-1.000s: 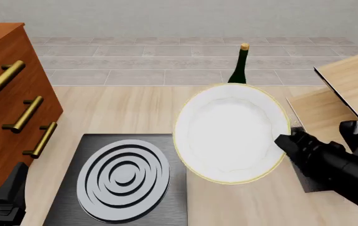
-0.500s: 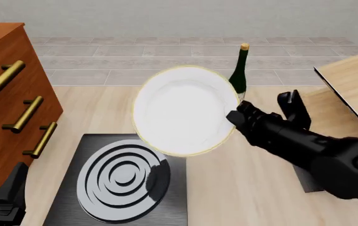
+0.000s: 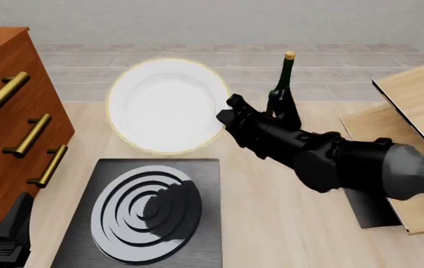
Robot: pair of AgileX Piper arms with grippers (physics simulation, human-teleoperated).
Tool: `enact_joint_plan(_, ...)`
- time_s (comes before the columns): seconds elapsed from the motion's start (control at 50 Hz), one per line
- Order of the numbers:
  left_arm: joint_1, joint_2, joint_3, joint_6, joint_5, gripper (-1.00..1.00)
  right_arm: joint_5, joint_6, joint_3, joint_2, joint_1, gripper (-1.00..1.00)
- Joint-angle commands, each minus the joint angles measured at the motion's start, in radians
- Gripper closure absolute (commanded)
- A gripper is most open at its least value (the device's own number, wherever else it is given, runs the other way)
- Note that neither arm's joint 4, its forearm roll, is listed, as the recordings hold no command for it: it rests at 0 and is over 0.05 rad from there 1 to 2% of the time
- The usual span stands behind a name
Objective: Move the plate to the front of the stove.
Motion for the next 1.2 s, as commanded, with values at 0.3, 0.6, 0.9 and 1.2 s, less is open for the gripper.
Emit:
enact_joint_plan(0.3, 0.0, 0.0, 0.0, 0.0, 0.0, -1.0, 0.048, 0.073, -0.365, 0.313, -0.005, 1.0)
enact_joint_plan(0.6, 0.0, 0.0, 0.0, 0.0, 0.0, -1.0, 0.116, 0.103, -0.585, 0.506, -0.031, 1.0)
enact_joint_plan(0.9, 0.0, 0.0, 0.0, 0.0, 0.0, -1.0, 0.213, 0.123, -0.826, 0.724, -0.081, 1.0)
enact_joint_plan(1.2, 0.0, 0.0, 0.0, 0.0, 0.0, -1.0, 0.32, 0.122, -1.014, 0.877, -0.106, 1.0)
